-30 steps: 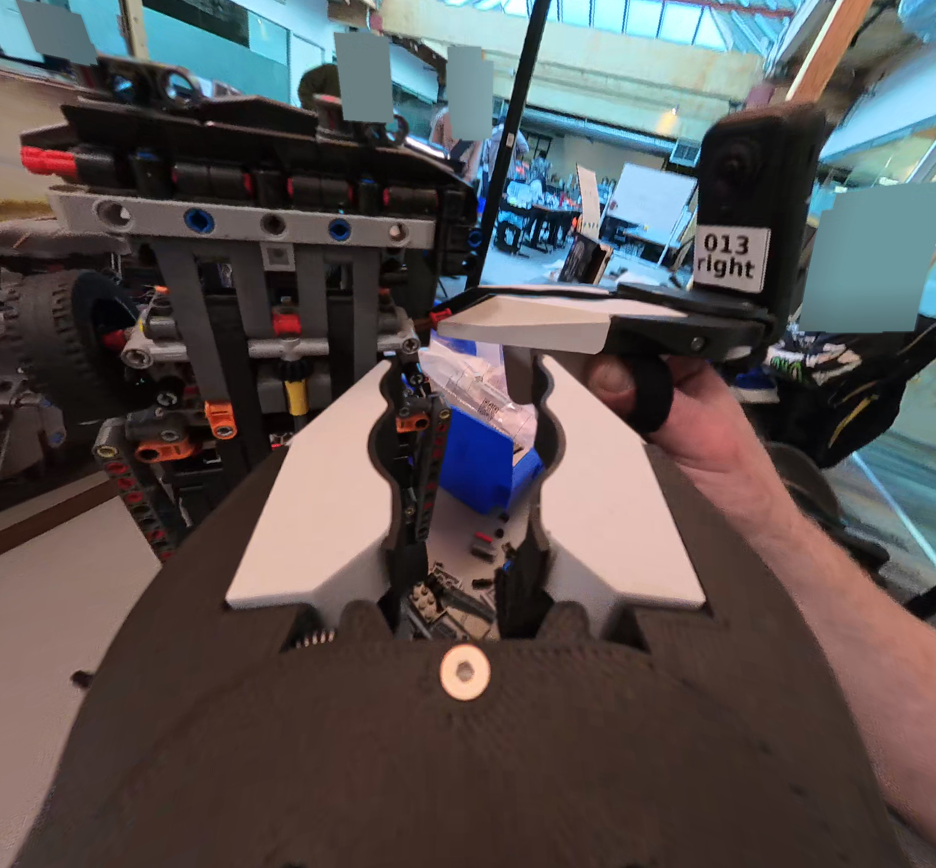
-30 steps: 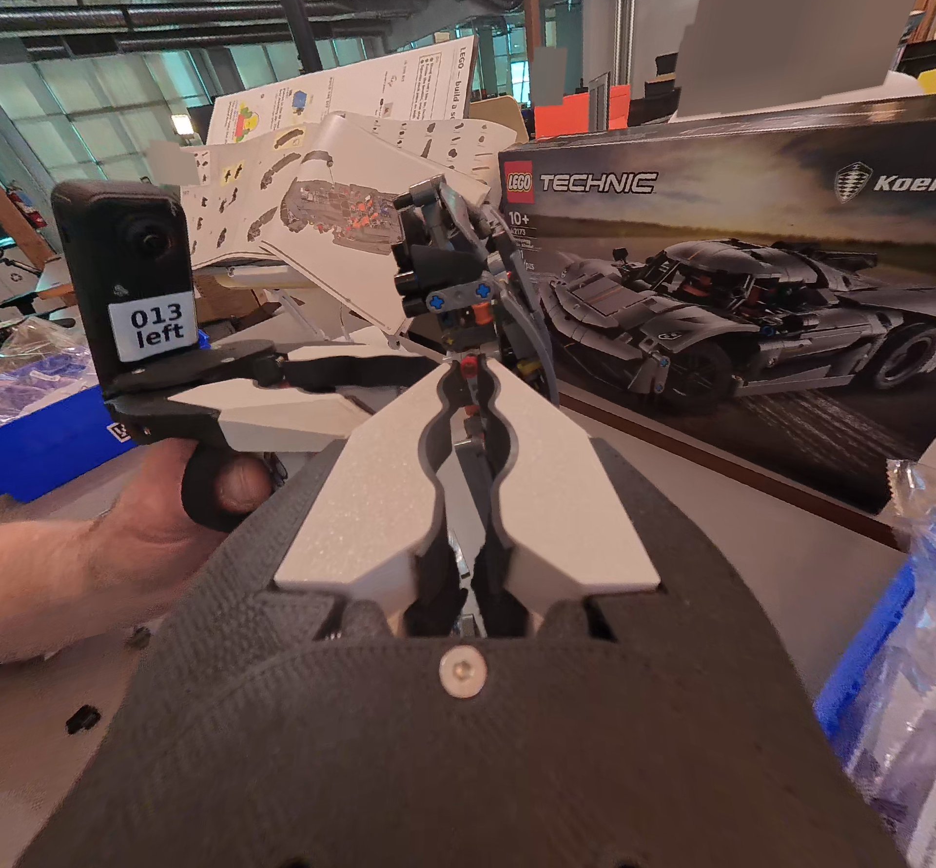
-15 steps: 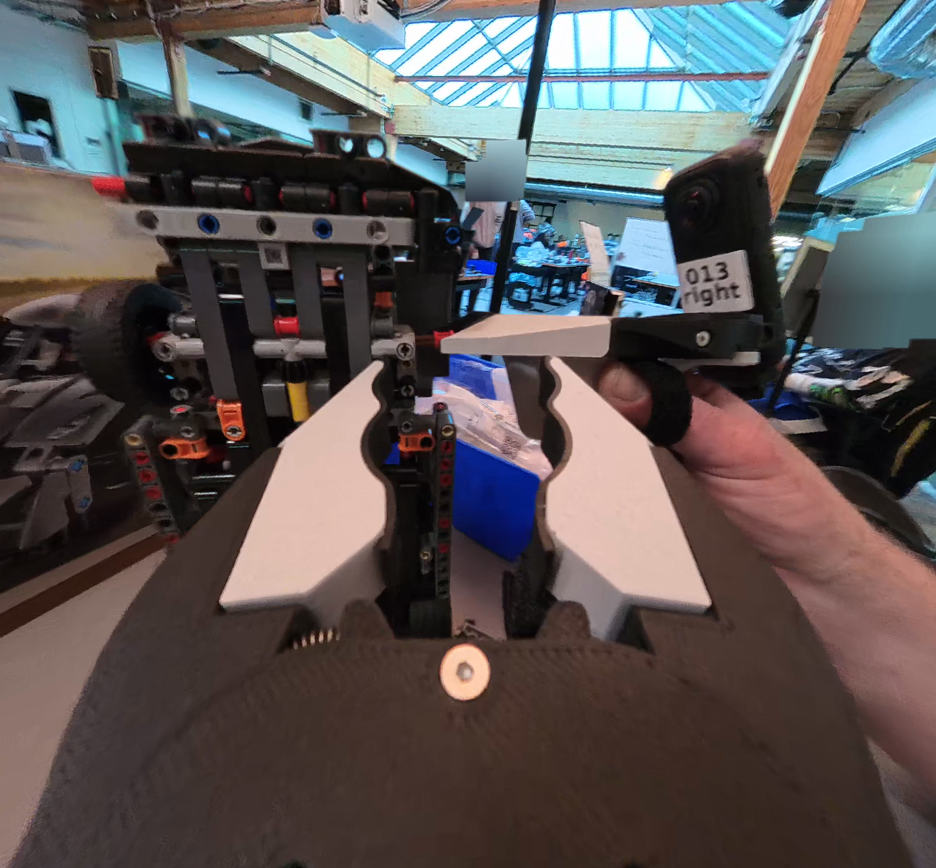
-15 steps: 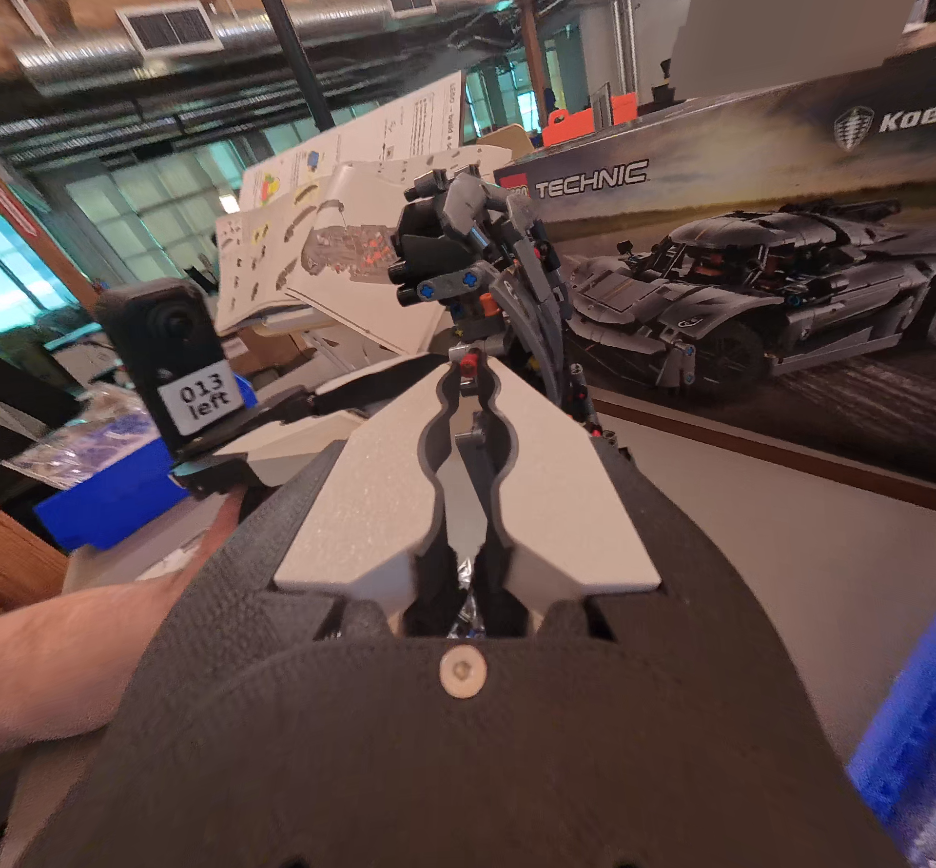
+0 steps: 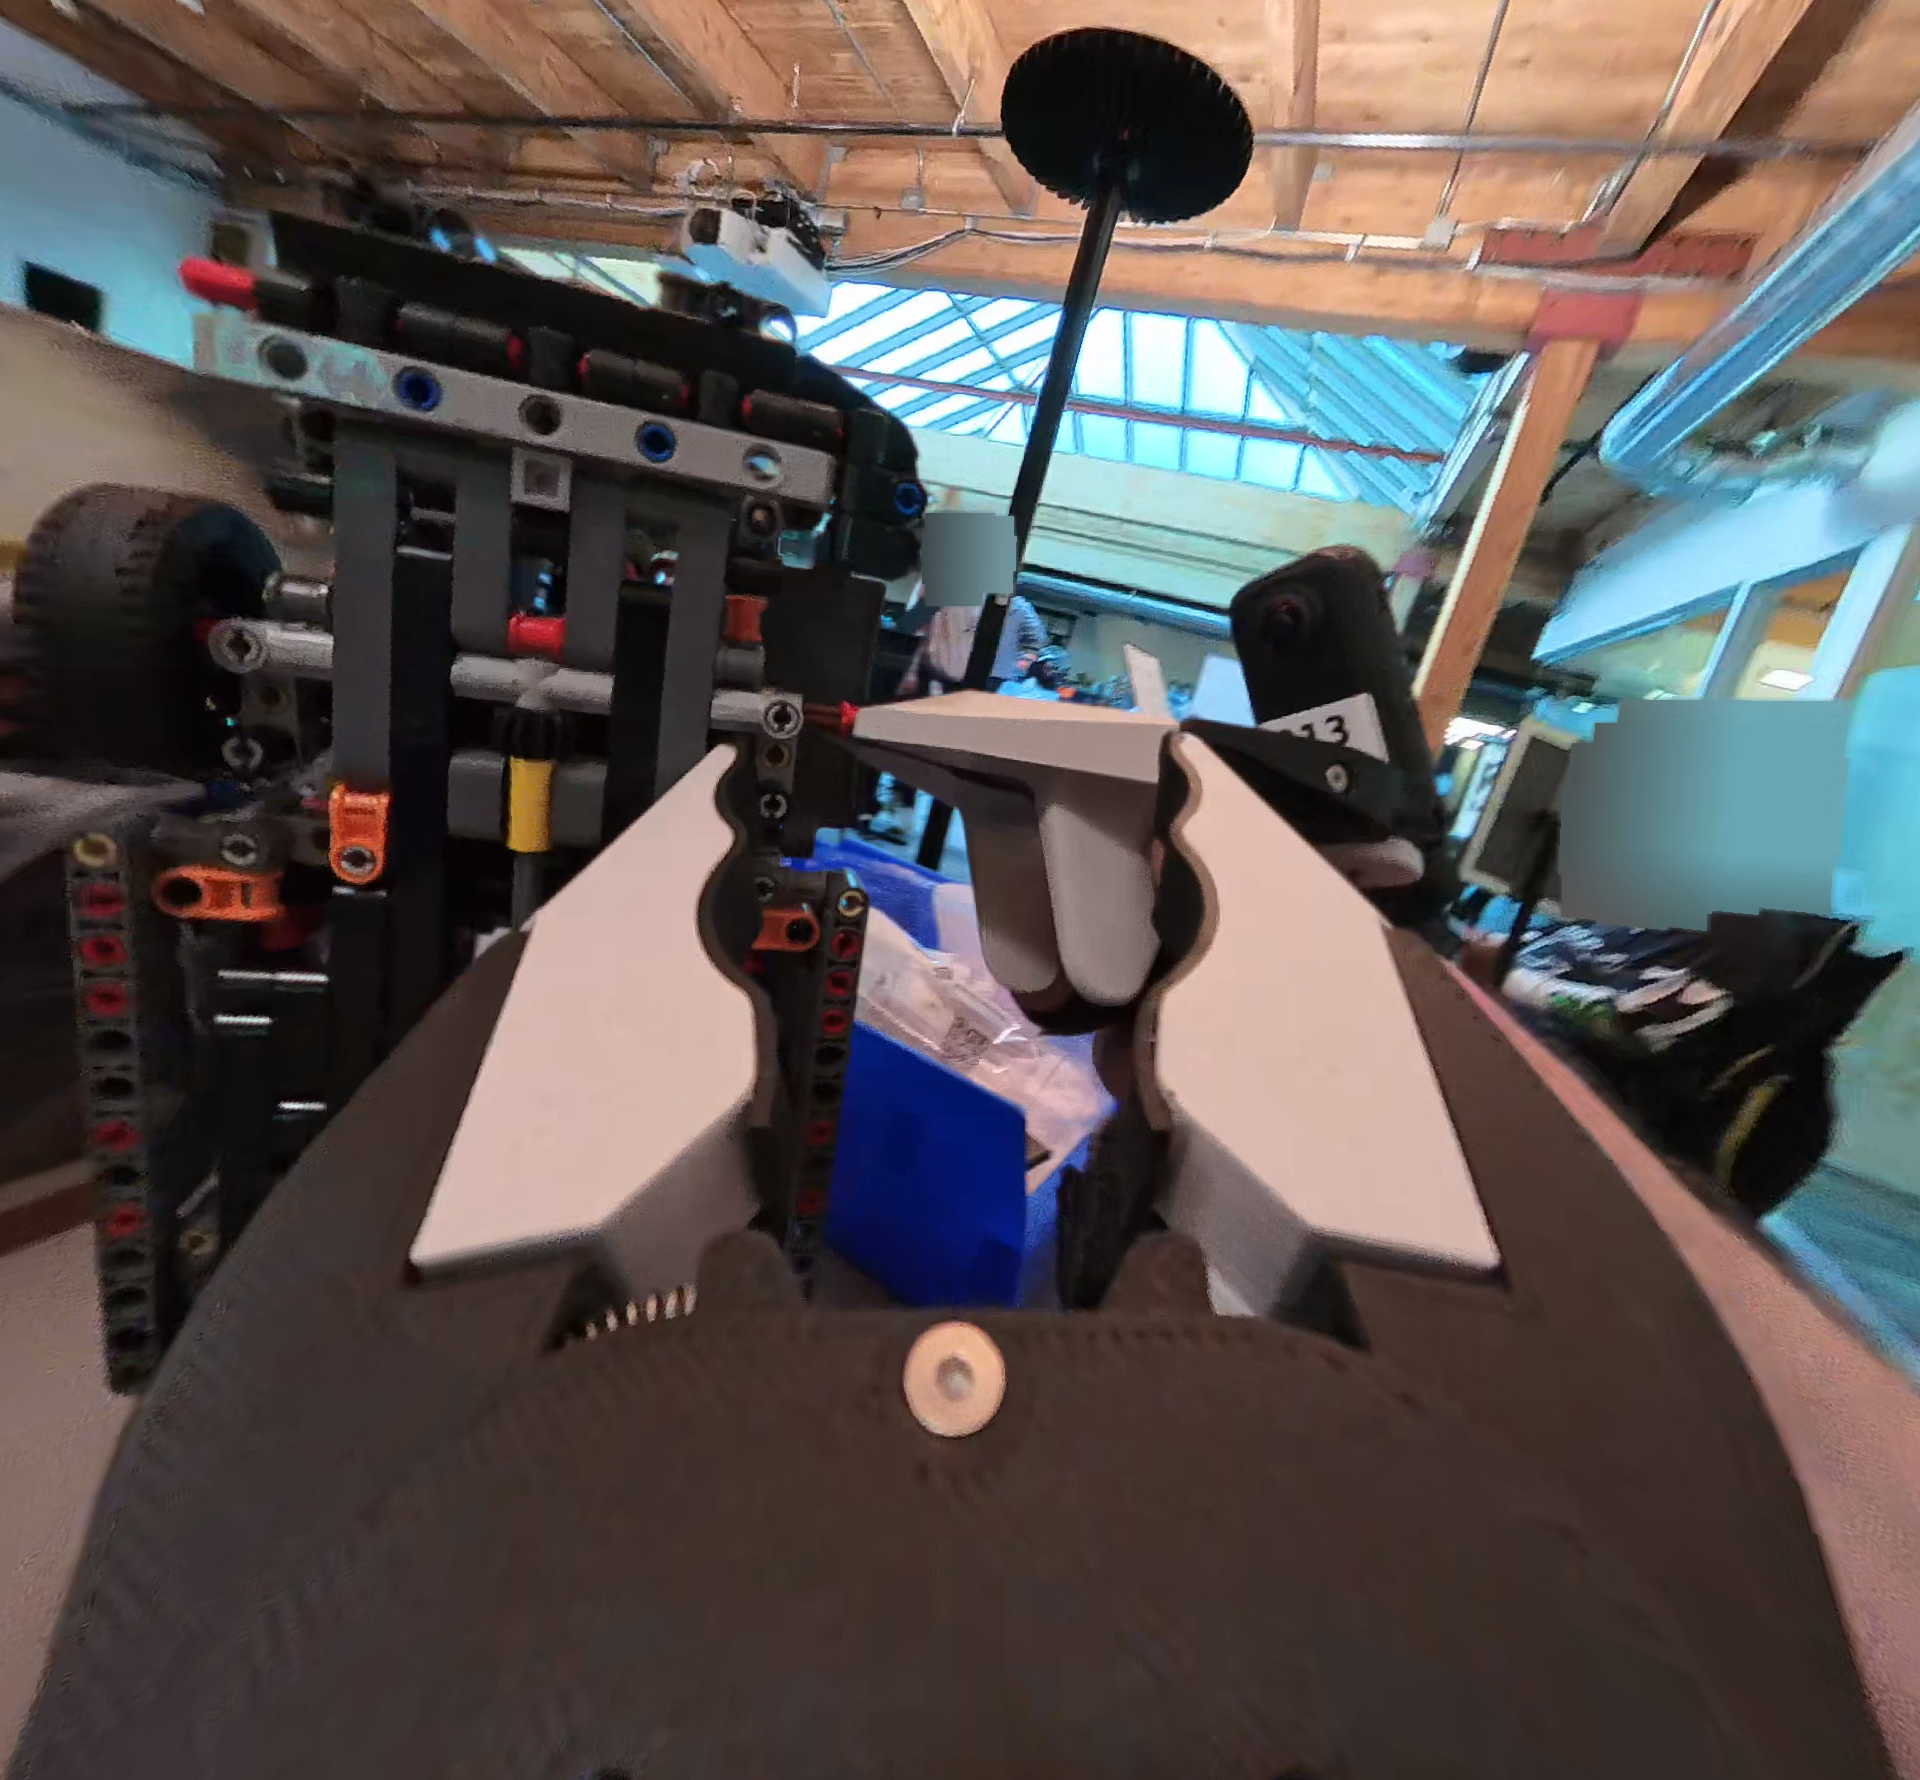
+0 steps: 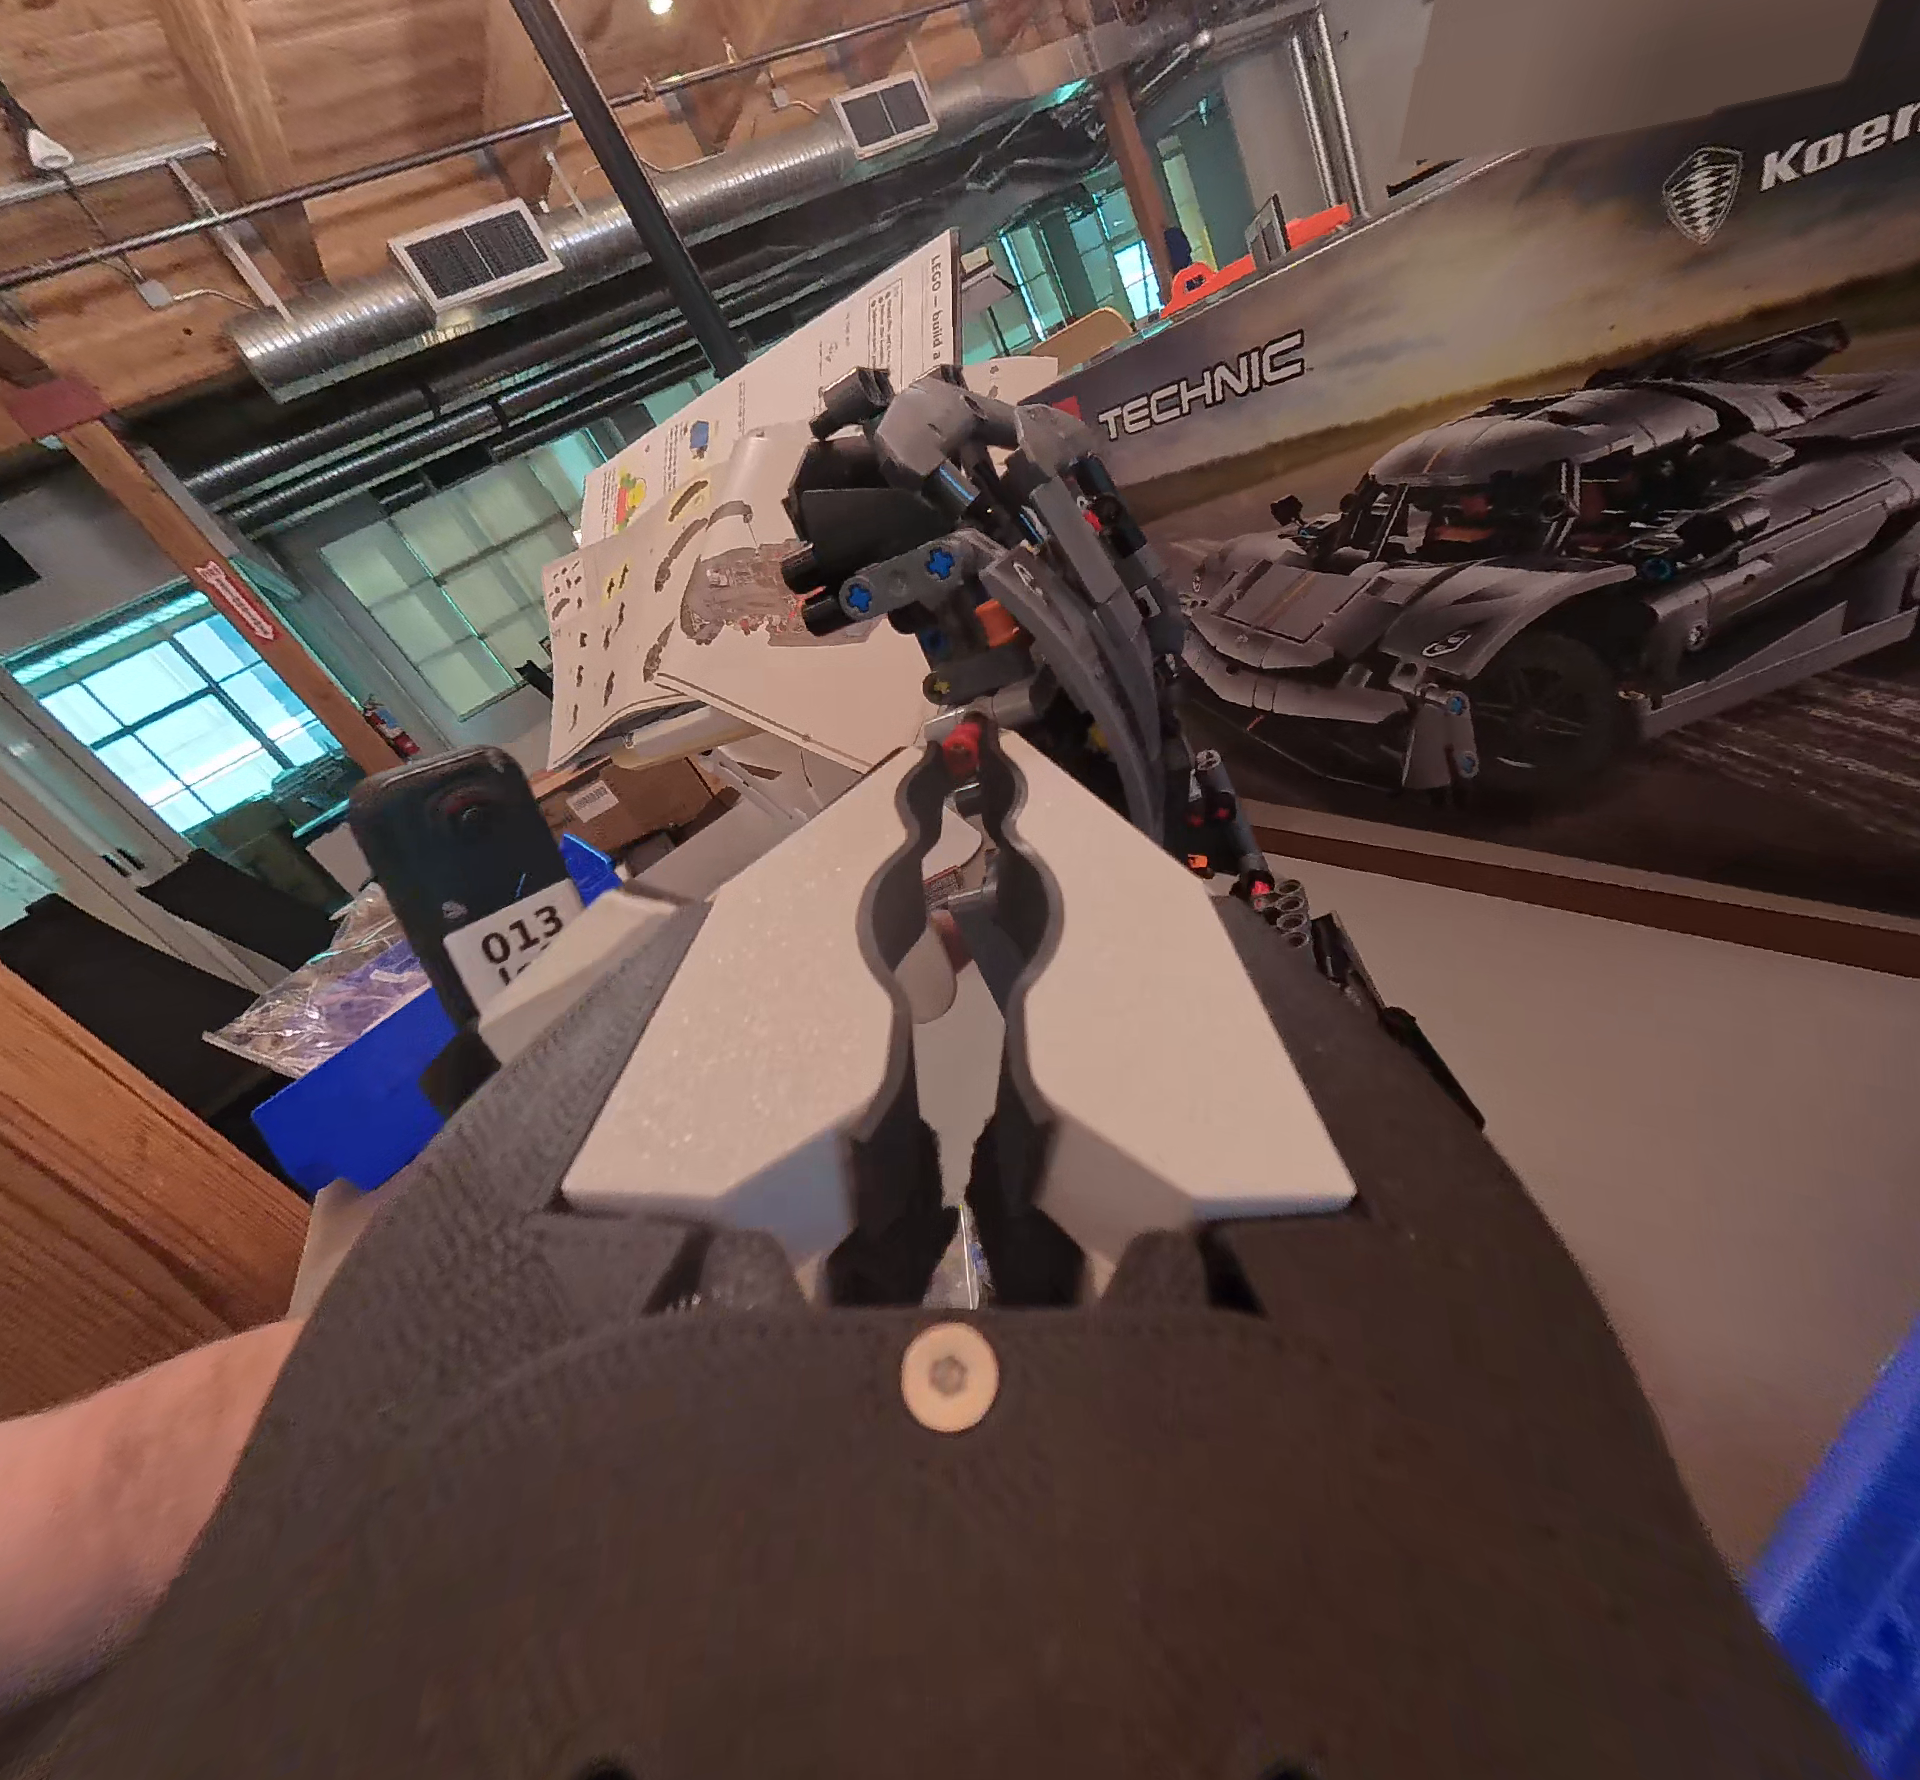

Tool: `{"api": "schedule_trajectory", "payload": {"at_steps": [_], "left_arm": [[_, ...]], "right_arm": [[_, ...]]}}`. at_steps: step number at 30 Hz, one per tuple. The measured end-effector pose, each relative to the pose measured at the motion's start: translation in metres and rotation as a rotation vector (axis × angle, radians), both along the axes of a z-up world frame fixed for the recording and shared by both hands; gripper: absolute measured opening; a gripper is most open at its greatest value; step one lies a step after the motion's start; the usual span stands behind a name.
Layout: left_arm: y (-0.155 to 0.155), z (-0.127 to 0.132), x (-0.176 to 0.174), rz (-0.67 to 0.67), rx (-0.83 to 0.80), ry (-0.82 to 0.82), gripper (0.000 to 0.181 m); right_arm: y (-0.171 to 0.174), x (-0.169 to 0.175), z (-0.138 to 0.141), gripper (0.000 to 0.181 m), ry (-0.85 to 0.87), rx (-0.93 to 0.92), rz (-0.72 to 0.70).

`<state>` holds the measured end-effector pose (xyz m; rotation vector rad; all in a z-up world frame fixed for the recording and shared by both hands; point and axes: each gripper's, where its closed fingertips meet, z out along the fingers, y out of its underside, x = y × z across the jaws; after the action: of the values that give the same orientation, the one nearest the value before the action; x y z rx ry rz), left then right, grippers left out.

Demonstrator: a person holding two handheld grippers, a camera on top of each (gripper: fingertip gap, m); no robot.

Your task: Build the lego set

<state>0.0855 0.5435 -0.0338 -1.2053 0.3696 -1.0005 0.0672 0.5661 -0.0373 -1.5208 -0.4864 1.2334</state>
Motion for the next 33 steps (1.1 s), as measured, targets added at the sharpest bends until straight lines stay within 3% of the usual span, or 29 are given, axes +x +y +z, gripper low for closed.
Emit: {"api": "schedule_trajectory", "payload": {"at_steps": [4,14,29,33], "left_arm": [[0.002,-0.004,0.003,0.092,0.085,0.146,0.073],[0.003,-0.003,0.004,0.06,0.077,0.108,0.077],[0.019,-0.006,0.0,-0.102,0.119,0.231,0.068],[0.023,-0.008,-0.001,-0.051,0.115,0.224,0.065]], "right_arm": [[0.001,0.001,-0.001,0.004,0.004,0.0,-0.001],[0.003,0.001,-0.001,0.005,0.001,-0.007,0.019],[0.016,0.003,-0.003,0.005,-0.483,0.095,-0.012],[0.02,0.001,-0.003,0.005,-0.543,0.088,0.014]]}}
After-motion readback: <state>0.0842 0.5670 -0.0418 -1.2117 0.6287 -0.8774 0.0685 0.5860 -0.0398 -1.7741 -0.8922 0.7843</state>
